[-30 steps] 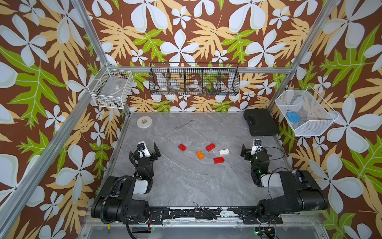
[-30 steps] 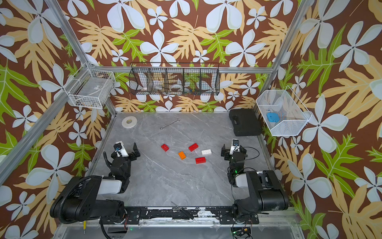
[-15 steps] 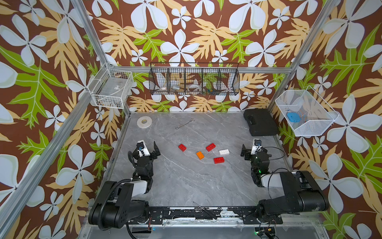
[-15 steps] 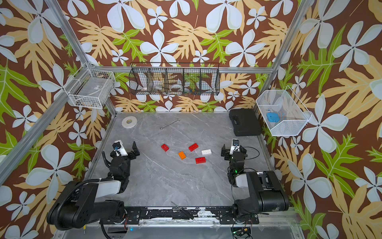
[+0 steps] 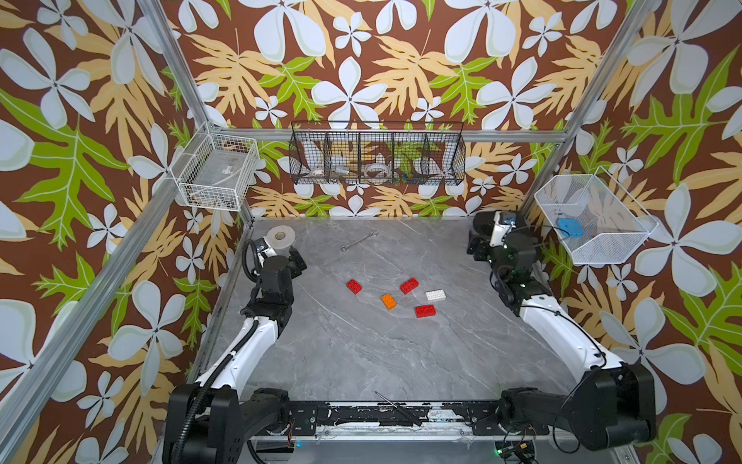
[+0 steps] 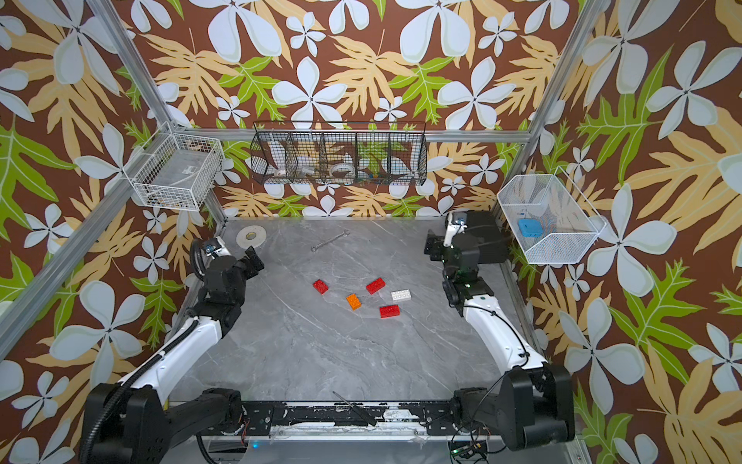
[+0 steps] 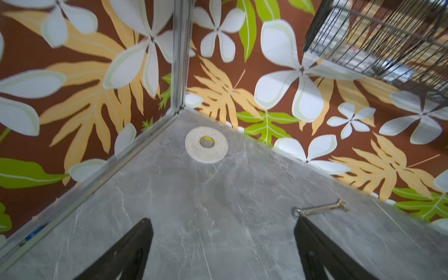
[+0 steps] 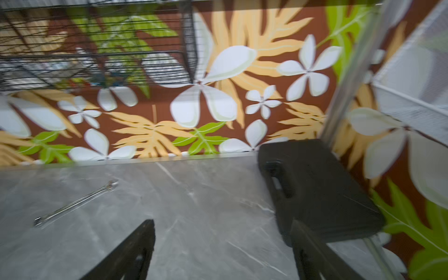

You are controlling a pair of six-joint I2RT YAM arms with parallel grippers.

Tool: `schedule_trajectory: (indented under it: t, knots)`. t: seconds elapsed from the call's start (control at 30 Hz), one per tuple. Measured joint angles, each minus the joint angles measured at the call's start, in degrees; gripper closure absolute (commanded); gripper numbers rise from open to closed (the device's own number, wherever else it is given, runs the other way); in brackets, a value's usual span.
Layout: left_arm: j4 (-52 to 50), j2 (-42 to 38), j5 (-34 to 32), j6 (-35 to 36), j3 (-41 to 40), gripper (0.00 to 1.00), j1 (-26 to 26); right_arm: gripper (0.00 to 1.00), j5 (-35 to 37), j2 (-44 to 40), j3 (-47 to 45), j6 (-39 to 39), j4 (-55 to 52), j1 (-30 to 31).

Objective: Assemble a rectangle with lego
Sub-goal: Pick up the lego brick from the center of the board.

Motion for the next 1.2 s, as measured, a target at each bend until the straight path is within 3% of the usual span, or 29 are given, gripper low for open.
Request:
schedule_trajectory:
  t: [0.1, 0.27, 0.7, 0.97, 1.2]
  knots:
    - [-10.86, 2.93, 3.85, -3.37, 4.48, 0.18, 0.0, 0.12, -2.4, 6.23, 9.79, 0.66, -7.61, 6.88]
    - [-19.8, 3.43, 10.19, -6.67, 5.77, 0.18, 0.0, 0.12, -6.67, 21.53, 26.16, 0.28, -17.94, 15.76]
    - [-25.29, 1.29, 21.16, -7.13, 4.42, 0.22, 0.0, 0.21, -10.84, 56.22, 61.55, -5.46, -38.01, 28.09]
    - [-26.01, -1.95, 23.06, -7.06, 1.03, 0.22, 0.0, 0.21, -9.6, 66.05, 72.35, -6.99, -45.42, 30.95]
    - [-26.12, -2.01, 24.11, -6.6, 0.5, 0.22, 0.0, 0.23, -9.55, 68.65, 73.75, -7.13, -48.11, 32.15]
